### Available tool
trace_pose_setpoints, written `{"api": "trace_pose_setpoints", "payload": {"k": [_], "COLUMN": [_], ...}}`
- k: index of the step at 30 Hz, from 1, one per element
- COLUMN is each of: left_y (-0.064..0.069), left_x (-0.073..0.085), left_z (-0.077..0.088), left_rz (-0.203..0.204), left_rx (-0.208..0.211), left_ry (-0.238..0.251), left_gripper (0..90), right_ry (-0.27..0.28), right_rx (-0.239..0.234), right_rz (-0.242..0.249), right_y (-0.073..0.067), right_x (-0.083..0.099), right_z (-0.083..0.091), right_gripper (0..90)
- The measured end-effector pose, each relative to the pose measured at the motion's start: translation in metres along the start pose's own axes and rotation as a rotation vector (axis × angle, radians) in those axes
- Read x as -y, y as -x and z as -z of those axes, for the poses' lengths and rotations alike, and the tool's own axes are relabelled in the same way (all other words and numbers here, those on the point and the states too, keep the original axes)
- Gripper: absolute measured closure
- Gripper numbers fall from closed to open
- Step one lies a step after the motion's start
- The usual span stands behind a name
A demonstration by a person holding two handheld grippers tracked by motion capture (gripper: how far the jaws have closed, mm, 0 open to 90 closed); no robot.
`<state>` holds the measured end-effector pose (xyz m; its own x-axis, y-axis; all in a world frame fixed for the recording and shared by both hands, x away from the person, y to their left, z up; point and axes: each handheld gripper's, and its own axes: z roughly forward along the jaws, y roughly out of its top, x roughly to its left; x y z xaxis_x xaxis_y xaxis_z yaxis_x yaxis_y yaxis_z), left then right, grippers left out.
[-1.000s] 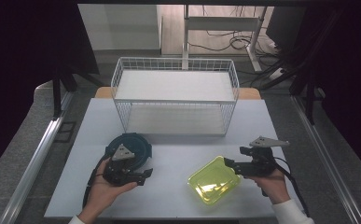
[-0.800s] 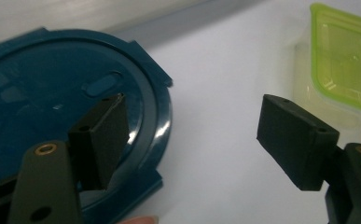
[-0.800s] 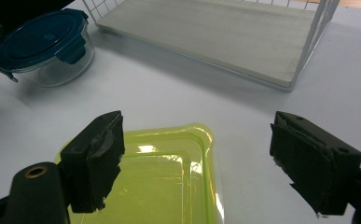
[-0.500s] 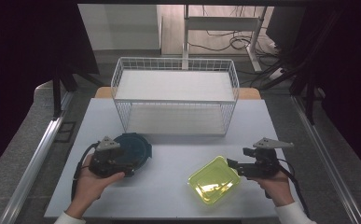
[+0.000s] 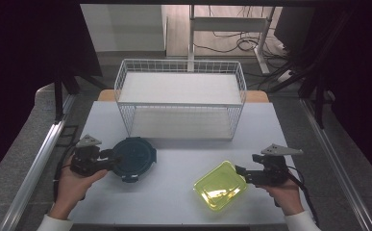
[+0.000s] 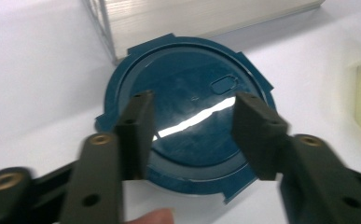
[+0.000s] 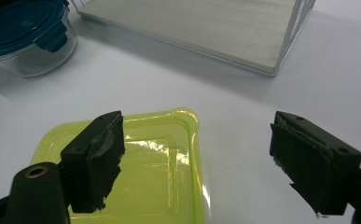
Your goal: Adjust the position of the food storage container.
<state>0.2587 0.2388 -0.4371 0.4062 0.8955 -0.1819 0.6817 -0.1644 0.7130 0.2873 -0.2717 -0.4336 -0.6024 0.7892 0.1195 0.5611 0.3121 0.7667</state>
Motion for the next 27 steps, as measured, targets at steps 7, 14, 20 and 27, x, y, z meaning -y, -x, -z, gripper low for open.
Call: {"api": "trace_pose_setpoints", "payload": {"k": [7, 14, 20, 27], "left_y": [-0.019, -0.043, -0.062, -0.07], "left_x": [0.003, 0.013, 0.025, 0.031], "left_z": [0.004, -0.001, -0.015, -0.03], "left_rz": [0.022, 0.06, 0.108, 0.119], "left_rx": [-0.026, -0.072, -0.092, -0.09], "left_ry": [-0.03, -0.077, -0.136, -0.185], "left_gripper": [77.1, 86.8, 88.9, 90.0], "right_ry": [-0.015, -0.017, -0.02, -0.027], "right_rx": [0.01, 0.014, 0.019, 0.017], "right_rz": [0.013, 0.017, 0.015, 0.011], "right_y": [0.0, 0.0, 0.001, 0.001], "right_x": [0.001, 0.001, 0.001, 0.002], "right_z": [-0.003, -0.002, -0.003, -0.004], "right_gripper": [17.9, 17.9, 17.9, 17.9]}}
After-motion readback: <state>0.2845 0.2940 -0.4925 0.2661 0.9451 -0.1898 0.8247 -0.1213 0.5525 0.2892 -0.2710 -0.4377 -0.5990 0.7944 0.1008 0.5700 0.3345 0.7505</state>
